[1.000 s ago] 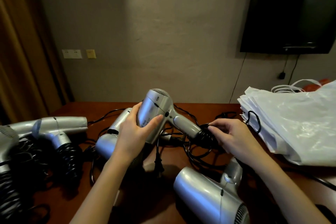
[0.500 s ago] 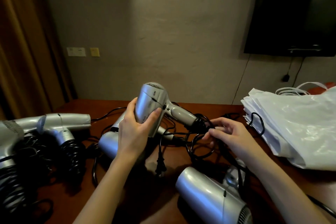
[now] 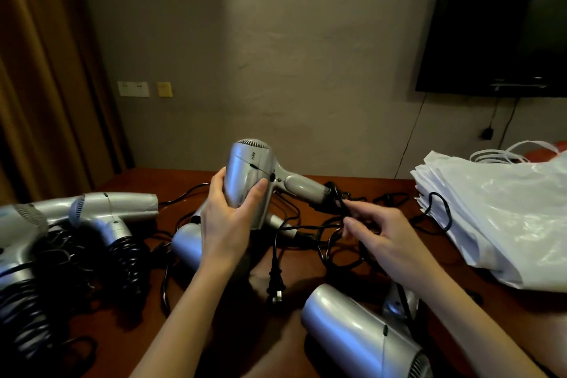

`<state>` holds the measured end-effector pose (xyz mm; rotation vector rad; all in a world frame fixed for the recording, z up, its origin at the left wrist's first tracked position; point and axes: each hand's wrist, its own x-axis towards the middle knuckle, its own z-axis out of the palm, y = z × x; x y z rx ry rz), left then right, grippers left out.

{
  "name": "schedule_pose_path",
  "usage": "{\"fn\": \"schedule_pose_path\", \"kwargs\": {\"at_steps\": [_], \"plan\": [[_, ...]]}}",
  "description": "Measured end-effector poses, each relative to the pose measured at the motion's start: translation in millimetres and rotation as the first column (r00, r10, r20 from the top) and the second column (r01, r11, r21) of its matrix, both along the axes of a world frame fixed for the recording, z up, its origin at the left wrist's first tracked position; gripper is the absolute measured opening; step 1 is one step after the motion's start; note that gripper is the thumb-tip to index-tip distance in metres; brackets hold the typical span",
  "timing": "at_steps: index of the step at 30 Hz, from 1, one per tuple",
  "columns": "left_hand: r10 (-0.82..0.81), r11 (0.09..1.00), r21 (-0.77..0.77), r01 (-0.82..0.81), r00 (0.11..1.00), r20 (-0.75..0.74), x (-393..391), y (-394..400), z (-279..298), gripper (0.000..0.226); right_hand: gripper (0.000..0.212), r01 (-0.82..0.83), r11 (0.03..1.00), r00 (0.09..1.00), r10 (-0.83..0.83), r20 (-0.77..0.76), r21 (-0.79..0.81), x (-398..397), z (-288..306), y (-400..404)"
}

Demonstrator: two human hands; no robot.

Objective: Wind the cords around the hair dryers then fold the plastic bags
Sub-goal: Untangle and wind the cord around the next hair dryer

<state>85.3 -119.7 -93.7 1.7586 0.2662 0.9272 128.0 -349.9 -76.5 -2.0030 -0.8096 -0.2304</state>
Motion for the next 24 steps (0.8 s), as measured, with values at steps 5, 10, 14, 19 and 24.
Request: {"fn": "schedule_pose_path", "kwargs": {"at_steps": [5,10,14,19,24], "plan": [[0.001,0.986,-0.169,0.005,0.999,0.035,-1,-6,5,0.063,0.024,-0.06,0.997,0.995,0.056,0.077,0.047,14,41,12],[0.026,0.926,-0.377,0.012,0.995,0.097,2,4,4,0.09,0.035,-0.258,0.966,0.966,0.258,-0.026,-0.017,23,42,40],[-0.035,0.897,-0.437,0.066,0.996,0.079,4,9,4,0.107,0.014,-0.329,0.937,0.941,0.315,-0.123,-0.117,36,31,44],[-0.084,0.894,-0.435,0.105,0.994,0.068,3,9,5,0.104,0.018,-0.277,0.924,0.958,0.244,-0.152,-0.262,52,32,45],[-0.149,0.824,-0.533,0.193,0.981,0.124,5,8,8,0.078,0.019,-0.349,0.914,0.927,0.304,-0.221,-0.208,54,55,51]]}}
